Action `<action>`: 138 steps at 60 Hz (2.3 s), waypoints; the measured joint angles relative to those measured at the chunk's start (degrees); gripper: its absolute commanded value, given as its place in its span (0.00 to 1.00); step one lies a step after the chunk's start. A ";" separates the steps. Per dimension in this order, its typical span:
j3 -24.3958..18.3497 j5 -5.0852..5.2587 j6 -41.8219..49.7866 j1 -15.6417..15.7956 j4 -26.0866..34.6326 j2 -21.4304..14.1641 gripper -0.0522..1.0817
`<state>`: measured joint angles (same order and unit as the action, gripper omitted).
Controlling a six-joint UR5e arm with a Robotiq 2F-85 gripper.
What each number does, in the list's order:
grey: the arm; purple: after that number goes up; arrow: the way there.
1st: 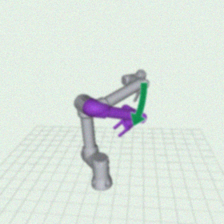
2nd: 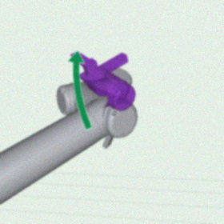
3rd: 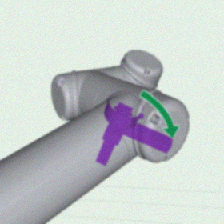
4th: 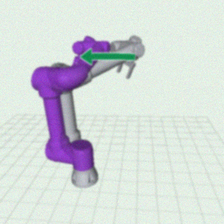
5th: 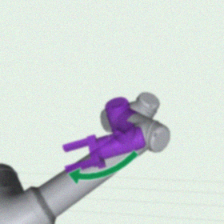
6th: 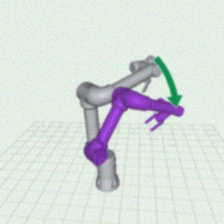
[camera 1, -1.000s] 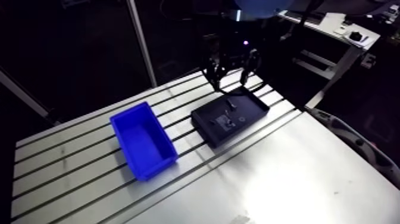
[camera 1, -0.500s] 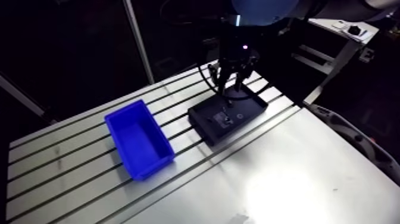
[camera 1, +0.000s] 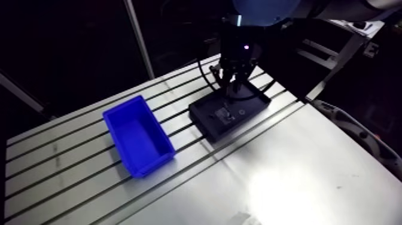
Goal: Pick up the M10 bolt from the tray and put it into the blue bin.
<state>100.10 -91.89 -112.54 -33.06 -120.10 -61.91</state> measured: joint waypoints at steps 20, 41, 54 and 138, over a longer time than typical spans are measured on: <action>0.18 -0.10 -0.23 0.00 -0.61 0.87 0.56; 0.57 -0.92 -0.40 -0.01 -1.10 1.04 0.60; 0.63 -1.05 -0.43 -0.02 -1.14 1.05 0.64; 0.49 -1.08 -0.67 0.00 -0.69 0.32 0.99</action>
<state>100.59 -92.97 -113.21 -33.05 -120.79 -61.59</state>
